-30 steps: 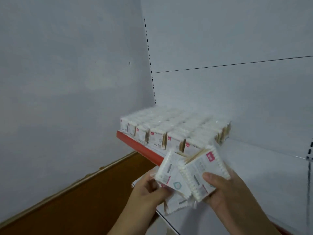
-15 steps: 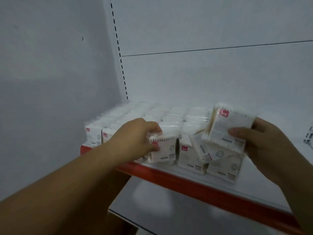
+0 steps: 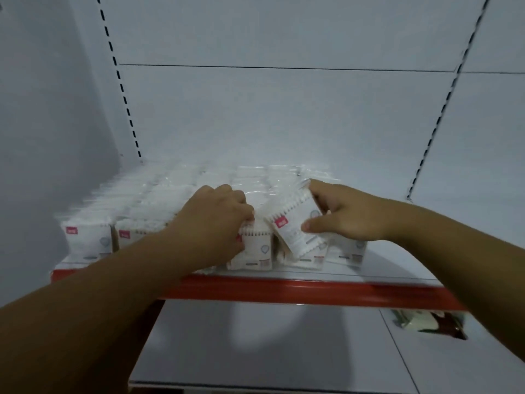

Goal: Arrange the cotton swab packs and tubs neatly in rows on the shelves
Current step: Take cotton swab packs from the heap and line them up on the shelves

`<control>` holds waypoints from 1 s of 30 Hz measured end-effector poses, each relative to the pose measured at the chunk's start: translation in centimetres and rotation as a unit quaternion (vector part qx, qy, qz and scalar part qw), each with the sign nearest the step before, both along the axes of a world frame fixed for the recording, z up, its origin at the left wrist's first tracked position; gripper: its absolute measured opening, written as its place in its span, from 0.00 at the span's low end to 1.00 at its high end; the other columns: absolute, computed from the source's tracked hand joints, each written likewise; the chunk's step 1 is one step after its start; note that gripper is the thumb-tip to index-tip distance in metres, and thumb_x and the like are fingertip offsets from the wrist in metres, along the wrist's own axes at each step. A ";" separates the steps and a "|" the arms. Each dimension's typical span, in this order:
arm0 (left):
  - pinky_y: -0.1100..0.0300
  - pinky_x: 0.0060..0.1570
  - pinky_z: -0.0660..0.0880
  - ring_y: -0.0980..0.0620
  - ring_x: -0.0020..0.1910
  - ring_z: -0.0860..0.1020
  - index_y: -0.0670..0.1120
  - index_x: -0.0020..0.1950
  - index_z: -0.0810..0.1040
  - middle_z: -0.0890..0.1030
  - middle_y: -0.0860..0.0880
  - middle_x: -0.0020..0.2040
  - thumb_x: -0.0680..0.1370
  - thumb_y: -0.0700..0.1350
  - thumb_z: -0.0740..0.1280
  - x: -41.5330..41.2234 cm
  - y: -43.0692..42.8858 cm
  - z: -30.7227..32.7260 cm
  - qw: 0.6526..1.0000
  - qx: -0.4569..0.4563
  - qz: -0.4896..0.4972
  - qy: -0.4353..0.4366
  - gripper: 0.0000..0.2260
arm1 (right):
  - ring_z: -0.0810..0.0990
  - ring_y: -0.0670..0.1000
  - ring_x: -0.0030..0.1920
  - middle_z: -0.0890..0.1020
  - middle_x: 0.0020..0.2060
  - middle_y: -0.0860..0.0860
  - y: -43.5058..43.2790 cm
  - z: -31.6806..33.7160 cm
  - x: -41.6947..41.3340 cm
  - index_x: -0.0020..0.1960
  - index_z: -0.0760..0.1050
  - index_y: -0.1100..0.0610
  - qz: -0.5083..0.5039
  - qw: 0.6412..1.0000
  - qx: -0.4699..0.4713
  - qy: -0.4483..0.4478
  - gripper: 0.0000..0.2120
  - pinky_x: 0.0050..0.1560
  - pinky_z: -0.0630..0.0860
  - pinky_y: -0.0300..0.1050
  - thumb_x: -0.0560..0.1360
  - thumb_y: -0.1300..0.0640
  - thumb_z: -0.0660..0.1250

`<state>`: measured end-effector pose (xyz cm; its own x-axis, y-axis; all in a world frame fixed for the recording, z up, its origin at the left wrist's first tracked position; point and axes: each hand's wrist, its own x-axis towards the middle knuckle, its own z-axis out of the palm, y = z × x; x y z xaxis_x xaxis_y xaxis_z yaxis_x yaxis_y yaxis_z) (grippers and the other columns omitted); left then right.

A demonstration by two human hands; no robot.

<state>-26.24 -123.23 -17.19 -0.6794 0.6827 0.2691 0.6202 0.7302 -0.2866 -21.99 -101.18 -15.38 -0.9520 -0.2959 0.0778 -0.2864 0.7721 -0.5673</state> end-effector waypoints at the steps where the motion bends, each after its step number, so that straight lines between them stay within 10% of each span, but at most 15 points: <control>1: 0.58 0.56 0.65 0.54 0.59 0.70 0.55 0.66 0.73 0.74 0.55 0.60 0.76 0.57 0.65 0.1 -0.1 -0.1 1.000 -0.004 -0.002 0.005 0.19 | 0.78 0.56 0.52 0.80 0.51 0.54 0.0 -0.3 -0.1 0.58 0.70 0.49 -0.002 1.000 0.014 0.003 0.18 0.56 0.74 0.59 0.71 0.47 0.70; 13: 0.49 0.50 0.78 0.45 0.48 0.81 0.41 0.60 0.80 0.82 0.45 0.51 0.65 0.57 0.67 1.8 0.0 -1.2 0.997 0.069 0.004 0.047 0.28 | 0.83 0.49 0.45 0.84 0.45 0.45 1.6 -1.6 0.1 0.53 0.78 0.54 -0.023 0.976 -0.216 0.012 0.11 0.48 0.79 0.50 0.72 0.59 0.72; 18: 0.45 0.74 0.54 0.45 0.75 0.60 0.45 0.78 0.58 0.63 0.45 0.76 0.76 0.59 0.62 3.3 3.0 -1.1 0.999 0.052 -0.010 0.003 0.34 | 0.85 0.48 0.45 0.86 0.41 0.48 4.0 0.0 1.8 0.49 0.76 0.57 -0.062 0.906 -0.413 0.072 0.12 0.44 0.81 0.40 0.66 0.61 0.71; 25: 0.39 0.75 0.45 0.45 0.78 0.43 0.52 0.79 0.38 0.42 0.46 0.80 0.78 0.63 0.58 2.5 6.8 -2.8 0.999 -0.031 -0.013 -0.003 0.39 | 0.84 0.50 0.41 0.79 0.46 0.45 7.8 -4.6 4.7 0.52 0.65 0.41 -0.172 0.963 -0.188 0.085 0.27 0.39 0.82 0.45 0.66 0.60 0.78; 30: 0.44 0.76 0.43 0.49 0.78 0.44 0.52 0.78 0.36 0.43 0.50 0.80 0.81 0.61 0.53 2.5 7.2 -2.9 0.997 -0.065 0.019 -0.044 0.34 | 0.72 0.42 0.55 0.72 0.58 0.42 8.7 -7.3 3.7 0.58 0.76 0.45 -0.143 0.961 0.078 0.223 0.24 0.50 0.75 0.39 0.65 0.40 0.74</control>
